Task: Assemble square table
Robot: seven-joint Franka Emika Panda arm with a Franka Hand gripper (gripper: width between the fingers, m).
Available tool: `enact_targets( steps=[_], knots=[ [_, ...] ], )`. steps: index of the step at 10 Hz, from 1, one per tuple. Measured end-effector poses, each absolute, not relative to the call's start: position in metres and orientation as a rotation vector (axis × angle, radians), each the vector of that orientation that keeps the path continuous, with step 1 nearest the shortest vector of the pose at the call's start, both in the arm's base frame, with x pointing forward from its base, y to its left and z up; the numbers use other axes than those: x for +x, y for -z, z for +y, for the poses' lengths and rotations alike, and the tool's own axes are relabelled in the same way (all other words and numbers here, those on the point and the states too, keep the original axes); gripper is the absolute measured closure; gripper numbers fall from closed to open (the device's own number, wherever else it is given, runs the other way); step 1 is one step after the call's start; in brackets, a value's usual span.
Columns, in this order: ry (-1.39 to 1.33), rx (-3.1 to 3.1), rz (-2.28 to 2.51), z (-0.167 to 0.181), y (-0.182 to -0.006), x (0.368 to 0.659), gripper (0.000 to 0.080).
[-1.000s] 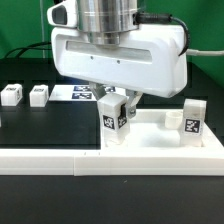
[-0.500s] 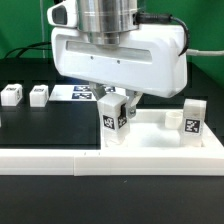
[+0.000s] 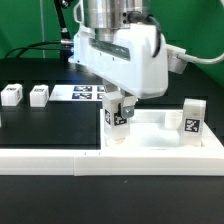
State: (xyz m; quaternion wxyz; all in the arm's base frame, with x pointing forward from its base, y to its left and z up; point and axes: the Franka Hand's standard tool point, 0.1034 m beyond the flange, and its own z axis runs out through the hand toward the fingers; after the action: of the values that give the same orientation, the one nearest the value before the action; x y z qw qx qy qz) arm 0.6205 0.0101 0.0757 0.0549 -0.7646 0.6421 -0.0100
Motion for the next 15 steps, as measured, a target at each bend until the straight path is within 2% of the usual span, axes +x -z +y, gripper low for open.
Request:
enact_targets(
  steps=[2, 5, 6, 7, 8, 10, 13, 15],
  knots=[
    [0.010, -2.073, 2.152, 0.0150, -0.0743, 0.6212, 0.0508],
    [0.011, -2.086, 2.127, 0.0172, -0.0738, 0.6210, 0.0508],
    [0.022, -2.162, 2.050, 0.0160, -0.0737, 0.6212, 0.0412],
    [0.048, -2.338, 1.848, 0.0120, -0.0744, 0.6220, 0.0268],
    [0.070, -2.475, 1.671, 0.0127, -0.0750, 0.6227, 0.0188],
    [0.088, -2.611, 1.459, 0.0128, -0.0744, 0.6224, 0.0156],
    [0.114, -2.767, 1.158, 0.0125, -0.0745, 0.6225, 0.0150],
    [0.168, -3.005, 0.641, 0.0191, -0.0825, 0.6249, 0.0150]
  ],
)
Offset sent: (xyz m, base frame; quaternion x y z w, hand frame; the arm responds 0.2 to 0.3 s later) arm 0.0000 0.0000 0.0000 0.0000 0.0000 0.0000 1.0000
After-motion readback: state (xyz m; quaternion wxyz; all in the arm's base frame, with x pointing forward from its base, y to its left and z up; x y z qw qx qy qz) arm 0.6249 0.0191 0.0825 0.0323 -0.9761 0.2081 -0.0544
